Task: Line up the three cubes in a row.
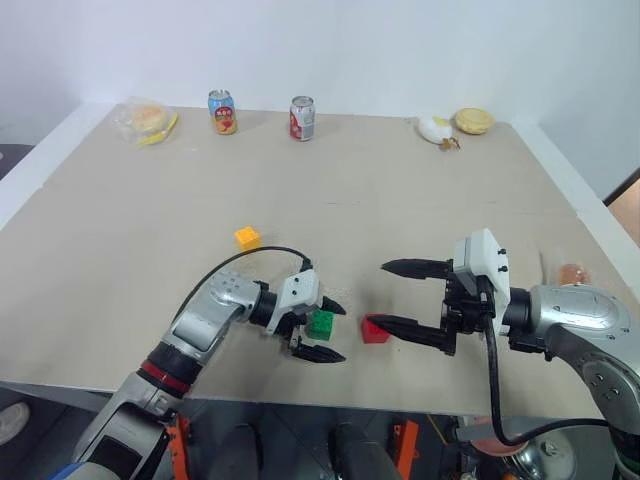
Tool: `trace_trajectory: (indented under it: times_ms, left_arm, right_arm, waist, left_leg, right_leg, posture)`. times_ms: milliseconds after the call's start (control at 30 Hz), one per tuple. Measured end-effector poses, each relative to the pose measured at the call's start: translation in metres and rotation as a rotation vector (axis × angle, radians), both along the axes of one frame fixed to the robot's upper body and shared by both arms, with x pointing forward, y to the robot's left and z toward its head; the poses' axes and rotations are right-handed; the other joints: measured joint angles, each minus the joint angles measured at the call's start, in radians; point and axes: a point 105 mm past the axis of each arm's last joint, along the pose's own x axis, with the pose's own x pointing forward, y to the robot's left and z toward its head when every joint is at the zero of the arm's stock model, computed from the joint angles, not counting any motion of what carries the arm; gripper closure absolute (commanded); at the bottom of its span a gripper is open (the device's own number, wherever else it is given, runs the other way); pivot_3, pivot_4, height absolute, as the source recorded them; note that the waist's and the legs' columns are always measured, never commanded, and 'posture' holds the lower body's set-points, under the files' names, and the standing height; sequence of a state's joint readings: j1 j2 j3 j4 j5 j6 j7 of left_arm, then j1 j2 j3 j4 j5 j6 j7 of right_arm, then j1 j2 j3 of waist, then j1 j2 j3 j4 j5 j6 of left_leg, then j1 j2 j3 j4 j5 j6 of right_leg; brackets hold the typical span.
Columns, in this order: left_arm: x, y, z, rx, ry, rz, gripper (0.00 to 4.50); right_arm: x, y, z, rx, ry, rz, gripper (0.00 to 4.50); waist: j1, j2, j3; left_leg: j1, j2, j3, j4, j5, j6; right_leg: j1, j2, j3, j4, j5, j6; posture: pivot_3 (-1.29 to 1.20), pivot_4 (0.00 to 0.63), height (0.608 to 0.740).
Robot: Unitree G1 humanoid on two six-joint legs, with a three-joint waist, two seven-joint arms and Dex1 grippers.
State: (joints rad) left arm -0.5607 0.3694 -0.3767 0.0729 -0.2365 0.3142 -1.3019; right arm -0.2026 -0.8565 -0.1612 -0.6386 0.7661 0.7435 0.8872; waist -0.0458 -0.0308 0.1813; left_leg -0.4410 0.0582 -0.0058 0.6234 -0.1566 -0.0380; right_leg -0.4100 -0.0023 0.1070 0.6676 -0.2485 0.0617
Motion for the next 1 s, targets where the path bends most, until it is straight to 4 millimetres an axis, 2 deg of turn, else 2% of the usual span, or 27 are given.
trace_trajectory:
  times_ms: [67,200,333,433,500,633,767,1000]
  left_arm:
    - [-0.001,0.004,0.018,-0.062,0.012,0.007,0.07]
    - [0.010,0.030,0.053,-0.162,0.021,0.125,0.07]
    - [0.048,0.063,0.075,-0.213,-0.070,0.392,0.07]
    - [0.082,0.098,0.070,-0.184,-0.133,0.619,0.07]
    - [0.096,0.116,0.063,-0.179,-0.124,0.711,0.07]
    - [0.111,0.132,0.048,-0.162,-0.105,0.774,0.07]
    - [0.122,0.135,0.041,-0.156,-0.097,0.774,0.07]
    - [0.130,0.121,0.015,-0.064,-0.066,0.715,0.07]
  right_arm:
    - [-0.003,0.000,0.001,0.005,0.012,0.024,0.00]
    - [-0.007,0.001,0.011,0.045,0.015,0.057,0.00]
    - [0.007,0.003,0.030,0.099,-0.066,0.018,0.00]
    - [0.019,0.007,0.032,0.115,-0.093,-0.006,0.00]
    - [0.023,0.011,0.026,0.105,-0.086,0.002,0.00]
    - [0.031,0.017,0.017,0.089,-0.068,0.022,0.00]
    - [0.037,0.017,0.018,0.083,-0.080,0.024,0.00]
    - [0.038,0.024,0.018,0.092,-0.088,0.044,0.00]
  waist:
    - [-0.001,0.000,0.000]
    - [-0.002,0.000,0.000]
    - [-0.001,0.000,0.000]
    - [-0.001,0.000,0.000]
    - [-0.001,0.000,0.000]
    - [0.002,0.000,0.000]
    - [0.002,0.000,0.000]
    - [0.001,0.000,0.000]
  left_leg:
    - [0.000,0.000,0.000,0.000,0.000,0.000]
    - [0.003,0.001,0.000,-0.001,0.000,0.000]
    - [0.003,0.000,0.000,0.001,0.000,0.001]
    - [0.003,0.000,0.000,0.001,0.000,0.001]
    - [0.002,0.000,0.000,0.001,0.000,0.001]
    - [0.000,-0.001,0.000,-0.002,0.000,0.000]
    - [-0.001,-0.001,-0.001,-0.002,0.000,0.000]
    - [-0.001,-0.001,-0.001,-0.003,0.000,0.000]
  right_leg:
    - [0.000,0.000,0.000,0.000,0.000,0.000]
    - [0.001,0.001,0.000,0.000,0.000,-0.001]
    - [0.002,0.000,-0.001,0.000,0.001,0.000]
    - [0.002,0.000,0.000,0.000,0.001,0.000]
    - [0.001,0.000,0.000,0.000,0.001,0.000]
    - [0.000,0.000,-0.001,-0.001,0.000,0.002]
    - [-0.001,-0.001,-0.002,-0.001,0.000,0.004]
    - [-0.001,0.000,-0.002,-0.001,0.000,0.004]
  posture:
    - [0.00,0.150,0.733]
    - [0.00,0.150,0.733]
    - [0.00,0.150,0.733]
    - [0.00,0.150,0.733]
    - [0.00,0.150,0.733]
    - [0.00,0.150,0.733]
    - [0.00,0.150,0.733]
    - [0.00,0.150,0.733]
